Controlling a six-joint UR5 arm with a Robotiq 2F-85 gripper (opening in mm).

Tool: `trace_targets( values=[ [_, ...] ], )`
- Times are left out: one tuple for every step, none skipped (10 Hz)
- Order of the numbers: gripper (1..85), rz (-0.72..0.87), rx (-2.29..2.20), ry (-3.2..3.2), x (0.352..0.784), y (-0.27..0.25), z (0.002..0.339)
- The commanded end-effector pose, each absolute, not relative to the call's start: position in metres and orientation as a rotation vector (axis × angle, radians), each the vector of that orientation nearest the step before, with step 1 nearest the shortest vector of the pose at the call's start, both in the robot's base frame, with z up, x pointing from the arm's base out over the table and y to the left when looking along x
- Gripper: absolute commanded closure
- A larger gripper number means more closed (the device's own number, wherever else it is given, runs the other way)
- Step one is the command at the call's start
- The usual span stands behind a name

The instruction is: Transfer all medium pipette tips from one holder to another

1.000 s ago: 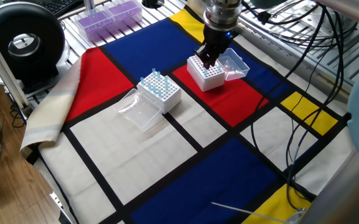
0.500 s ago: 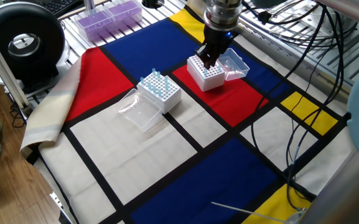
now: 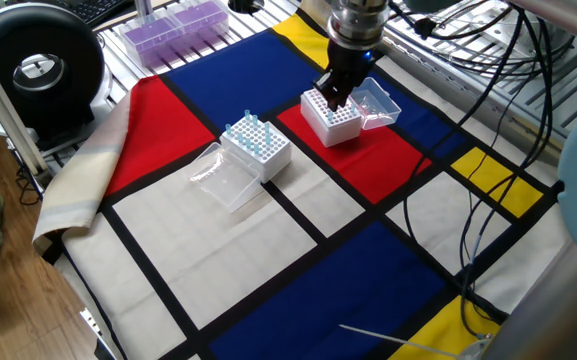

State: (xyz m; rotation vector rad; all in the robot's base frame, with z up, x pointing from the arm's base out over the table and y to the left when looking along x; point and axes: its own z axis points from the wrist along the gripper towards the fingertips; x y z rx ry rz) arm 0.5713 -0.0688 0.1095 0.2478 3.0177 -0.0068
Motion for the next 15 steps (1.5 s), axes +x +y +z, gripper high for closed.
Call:
trace_targets(
  values=[
    [71.7,0.042,0.283,3.003,0.585,-0.038,0.120],
    [71.3,0.061,0.286,3.002,0.587,-0.030,0.123],
    [71.3,0.061,0.296,3.004,0.590,-0.022,0.125],
    [71.3,0.062,0.300,3.002,0.594,-0.014,0.124],
    [70.3,0.084,0.301,2.995,0.600,-0.002,0.124],
    [70.0,0.098,0.309,2.994,0.603,0.007,0.125],
    [69.7,0.101,0.316,2.993,0.605,0.013,0.126],
    [69.7,0.107,0.314,2.994,0.605,0.016,0.126],
    [68.0,0.126,0.306,2.992,0.606,0.019,0.126],
    [65.3,0.130,0.284,3.001,0.605,0.022,0.126],
    [63.3,0.145,0.287,2.998,0.607,0.029,0.126],
    [63.3,0.155,0.297,2.991,0.610,0.035,0.125],
    [63.3,0.168,0.299,2.976,0.614,0.041,0.121],
    [63.3,0.176,0.299,2.962,0.617,0.044,0.116],
    [63.3,0.177,0.299,2.954,0.618,0.046,0.113]
  ],
)
